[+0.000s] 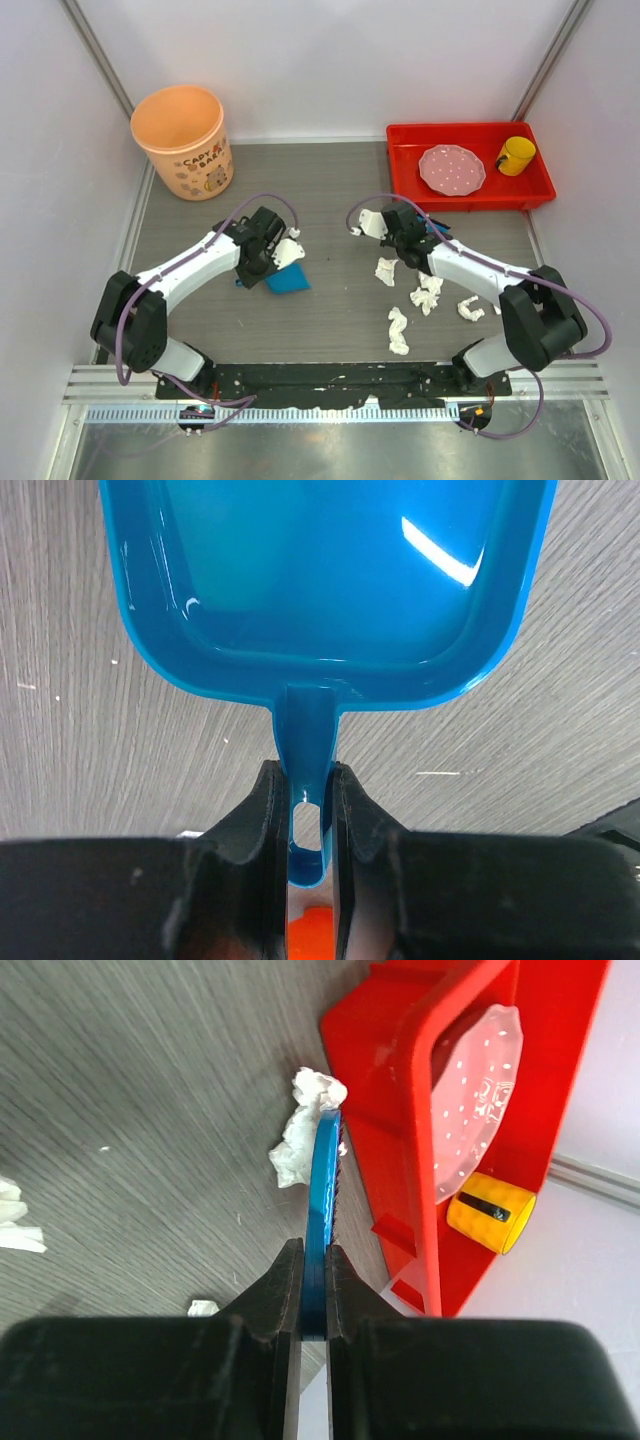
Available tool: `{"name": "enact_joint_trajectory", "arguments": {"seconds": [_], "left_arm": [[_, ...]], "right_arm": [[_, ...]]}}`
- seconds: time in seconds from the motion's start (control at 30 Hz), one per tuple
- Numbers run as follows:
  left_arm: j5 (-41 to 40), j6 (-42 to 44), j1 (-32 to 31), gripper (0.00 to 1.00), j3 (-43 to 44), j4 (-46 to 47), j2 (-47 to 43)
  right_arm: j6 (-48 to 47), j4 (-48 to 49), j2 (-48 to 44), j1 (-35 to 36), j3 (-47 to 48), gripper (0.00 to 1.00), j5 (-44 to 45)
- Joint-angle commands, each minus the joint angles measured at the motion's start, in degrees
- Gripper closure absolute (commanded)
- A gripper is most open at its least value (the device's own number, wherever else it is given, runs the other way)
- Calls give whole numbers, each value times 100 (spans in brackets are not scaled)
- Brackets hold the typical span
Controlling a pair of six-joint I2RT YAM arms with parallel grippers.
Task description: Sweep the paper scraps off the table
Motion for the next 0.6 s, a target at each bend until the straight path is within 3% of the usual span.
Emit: {"name": "enact_joint_trajectory", "arguments": {"seconds": [0.0, 0.13, 0.23, 0.43, 0.57], "left_arm": [[234, 345, -163, 100, -261, 465, -1], [331, 460, -339, 100, -403, 553, 43], [611, 495, -383, 100, -412, 527, 0], [1016, 548, -418, 100, -315, 510, -53], [982, 565, -418, 100, -254, 536, 26]], "right_arm": [[-204, 345, 200, -14, -48, 99, -139], [42, -233, 271, 161, 92, 99, -376], [507, -726, 27, 741, 259, 99, -201], [1729, -1736, -897, 1620, 426, 99, -1307], [2466, -2466, -1547, 1815, 951, 99, -773]]}}
